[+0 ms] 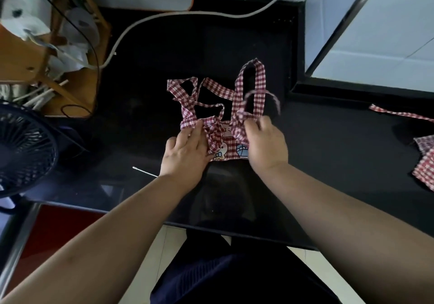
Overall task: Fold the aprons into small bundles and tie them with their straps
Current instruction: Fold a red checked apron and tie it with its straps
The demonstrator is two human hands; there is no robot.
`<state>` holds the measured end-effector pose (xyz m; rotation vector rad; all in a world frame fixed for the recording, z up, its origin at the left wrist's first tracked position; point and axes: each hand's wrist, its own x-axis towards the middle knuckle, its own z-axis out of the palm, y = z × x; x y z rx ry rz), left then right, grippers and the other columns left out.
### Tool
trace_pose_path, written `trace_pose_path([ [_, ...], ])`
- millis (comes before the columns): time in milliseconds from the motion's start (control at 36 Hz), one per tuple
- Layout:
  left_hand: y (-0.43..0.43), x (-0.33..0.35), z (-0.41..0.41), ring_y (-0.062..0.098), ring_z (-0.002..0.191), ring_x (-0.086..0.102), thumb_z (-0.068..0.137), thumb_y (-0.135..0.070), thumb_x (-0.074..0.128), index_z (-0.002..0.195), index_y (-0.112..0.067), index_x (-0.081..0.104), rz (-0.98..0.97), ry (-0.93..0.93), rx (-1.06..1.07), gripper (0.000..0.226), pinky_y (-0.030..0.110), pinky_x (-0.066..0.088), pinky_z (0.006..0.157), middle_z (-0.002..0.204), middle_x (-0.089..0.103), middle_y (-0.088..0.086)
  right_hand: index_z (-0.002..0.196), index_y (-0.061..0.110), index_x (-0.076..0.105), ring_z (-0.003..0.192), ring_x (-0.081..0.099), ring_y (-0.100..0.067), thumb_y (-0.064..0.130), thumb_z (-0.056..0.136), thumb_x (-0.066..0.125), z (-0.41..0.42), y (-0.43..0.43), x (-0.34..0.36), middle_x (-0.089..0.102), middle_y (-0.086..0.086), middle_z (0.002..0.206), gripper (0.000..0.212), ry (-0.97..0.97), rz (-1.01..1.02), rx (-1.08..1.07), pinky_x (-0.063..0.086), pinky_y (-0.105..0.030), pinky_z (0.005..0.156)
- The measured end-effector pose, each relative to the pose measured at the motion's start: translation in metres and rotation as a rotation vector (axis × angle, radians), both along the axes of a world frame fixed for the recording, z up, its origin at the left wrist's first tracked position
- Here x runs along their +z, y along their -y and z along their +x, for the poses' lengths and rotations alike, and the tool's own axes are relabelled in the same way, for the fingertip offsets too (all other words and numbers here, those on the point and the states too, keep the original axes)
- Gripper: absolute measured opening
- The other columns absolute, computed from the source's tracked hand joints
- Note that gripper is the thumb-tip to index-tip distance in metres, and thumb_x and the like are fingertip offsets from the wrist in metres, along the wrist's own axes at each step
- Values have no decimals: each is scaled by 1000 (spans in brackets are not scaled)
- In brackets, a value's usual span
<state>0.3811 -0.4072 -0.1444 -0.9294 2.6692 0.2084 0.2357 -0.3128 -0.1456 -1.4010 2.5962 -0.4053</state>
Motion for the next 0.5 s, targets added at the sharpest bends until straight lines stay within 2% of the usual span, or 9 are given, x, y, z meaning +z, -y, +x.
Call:
trace_pose_path([
  [28, -2, 1, 0, 23, 144, 7, 102, -44, 33, 152, -10, 17, 24, -36, 7, 63, 38, 19, 113, 162, -7, 1, 101, -6, 65, 67, 59, -40, -17, 61, 67, 2, 1, -2, 58, -24, 92, 42, -43, 23, 52, 46, -43, 59],
  [56, -2, 2, 0, 23, 143, 10, 102, -40, 37, 151, -9, 20, 55, -82, 14, 61, 38, 19, 114, 162, -4, 1, 104, -6, 65, 70, 60, -41, -15, 59, 69, 4, 3, -2, 58, -24, 93, 46, -82, 47, 111, 48, -45, 62],
  [111, -3, 3, 0, 24, 142, 14, 101, -34, 44, 150, -6, 26, 128, -186, 28, 59, 37, 19, 117, 162, 6, 4, 129, -3, 53, 96, 56, -41, -6, 74, 64, 6, 6, 0, 53, -21, 113, 56, -90, 169, 214, 44, -48, 83],
  [167, -2, 4, -1, 24, 143, 17, 98, -40, 48, 148, -5, 33, 207, -267, 70, 62, 33, 19, 119, 161, 15, 5, 144, 5, 36, 114, 46, -35, 6, 86, 55, 2, 4, 3, 44, -13, 126, 62, -28, 228, 271, 35, -43, 96],
  [250, -2, 8, -7, 23, 141, 25, 97, -42, 47, 139, -8, 46, 303, -400, 214, 54, 28, 21, 113, 156, 30, 4, 145, 11, 39, 118, 45, -28, 27, 90, 53, -8, 6, 13, 46, -6, 125, 58, 96, 223, 308, 37, -35, 98],
  [306, -4, 10, -12, 25, 135, 36, 97, -37, 49, 135, -9, 49, 336, -493, 334, 47, 28, 29, 107, 147, 43, 6, 139, 13, 46, 117, 49, -24, 35, 92, 53, -12, 13, 24, 52, -5, 127, 53, 311, 218, 248, 41, -33, 97],
  [361, -6, 11, -16, 24, 128, 41, 96, -34, 54, 136, -12, 46, 358, -538, 407, 47, 27, 33, 99, 139, 47, 6, 140, 18, 43, 110, 56, -21, 38, 95, 50, -16, 21, 30, 57, -3, 127, 50, 511, 199, 145, 46, -31, 88],
  [417, -4, 10, -21, 24, 130, 39, 95, -29, 55, 140, -16, 45, 380, -528, 407, 47, 28, 34, 100, 140, 43, 5, 143, 21, 38, 106, 59, -21, 38, 97, 48, -17, 26, 31, 58, -4, 128, 50, 517, 209, 142, 47, -29, 83],
  [500, 6, 12, -27, 25, 127, 42, 92, -23, 57, 137, -22, 51, 470, -487, 449, 46, 31, 38, 99, 138, 44, 5, 145, 23, 37, 121, 53, -21, 31, 97, 51, -19, 29, 26, 54, -2, 136, 51, 461, 211, 192, 42, -28, 92],
])
